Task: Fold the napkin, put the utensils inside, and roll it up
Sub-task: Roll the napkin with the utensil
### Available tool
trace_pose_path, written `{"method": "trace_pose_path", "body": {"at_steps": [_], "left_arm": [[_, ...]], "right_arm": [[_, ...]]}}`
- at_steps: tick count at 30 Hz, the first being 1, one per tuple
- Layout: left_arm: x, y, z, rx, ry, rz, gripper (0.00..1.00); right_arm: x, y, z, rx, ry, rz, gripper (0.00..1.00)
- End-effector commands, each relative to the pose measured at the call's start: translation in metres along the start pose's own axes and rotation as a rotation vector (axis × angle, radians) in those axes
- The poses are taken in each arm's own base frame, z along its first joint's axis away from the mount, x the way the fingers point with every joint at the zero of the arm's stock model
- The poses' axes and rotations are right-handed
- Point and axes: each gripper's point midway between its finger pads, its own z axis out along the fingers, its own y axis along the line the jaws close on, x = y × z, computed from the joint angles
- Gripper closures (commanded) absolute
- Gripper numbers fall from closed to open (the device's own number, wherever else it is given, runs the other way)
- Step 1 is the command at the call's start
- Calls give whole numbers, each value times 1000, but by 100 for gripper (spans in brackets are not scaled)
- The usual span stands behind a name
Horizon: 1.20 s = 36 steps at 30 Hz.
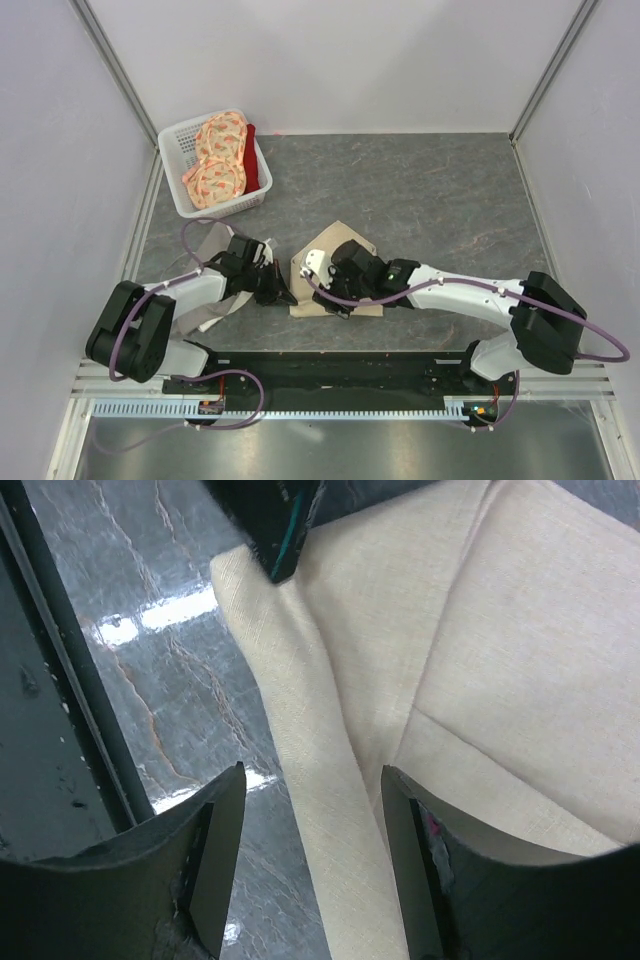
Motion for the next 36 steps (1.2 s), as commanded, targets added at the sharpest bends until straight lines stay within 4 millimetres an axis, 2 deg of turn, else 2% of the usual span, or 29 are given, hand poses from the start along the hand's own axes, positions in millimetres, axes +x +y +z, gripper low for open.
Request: {"method": "trace_pose_path", "body": {"at_steps": [1, 6, 12, 18, 21, 24, 25, 26, 27, 28, 30, 31, 34, 35, 36], "left_arm": [[-3, 6, -1, -46, 12, 44, 98], [-6, 5, 0, -46, 13, 53, 98], [-9, 5, 1, -51, 11, 56, 98], [-12, 2, 1, -45, 9, 75, 98], [-15, -1, 0, -36, 4, 94, 98], [-19, -4, 0, -23, -9, 112, 98], [-21, -6, 0, -17, -15, 118, 96], [-24, -8, -1, -13, -28, 126, 91], [-26, -9, -2, -16, -37, 131, 86], [-29, -10, -4, -19, -52, 137, 74], [-37, -9, -10, -46, -107, 146, 61], [-39, -9, -13, -53, -125, 149, 50], [-45, -6, -23, -93, -194, 155, 38], [-46, -3, -25, -109, -212, 154, 37], [-44, -3, -28, -108, -227, 154, 35]], "right_arm": [[8, -12, 7, 151, -7, -94, 35], [18, -1, 21, 146, 26, -158, 35], [17, 6, 34, 100, 32, -181, 35], [28, 5, 45, 96, 81, -187, 38], [37, -1, 49, 125, 132, -177, 40], [44, 1, 53, 83, 169, -147, 51], [49, 2, 53, 73, 190, -139, 61], [51, 11, 54, 12, 191, -124, 66], [50, 11, 55, -8, 192, -107, 69], [53, 15, 54, -35, 210, -96, 73], [52, 21, 54, -102, 214, -58, 76], [57, 23, 51, -126, 235, -41, 77], [59, 32, 48, -230, 251, 25, 79], [62, 31, 48, -262, 261, 61, 79], [58, 37, 47, -320, 251, 85, 80]]}}
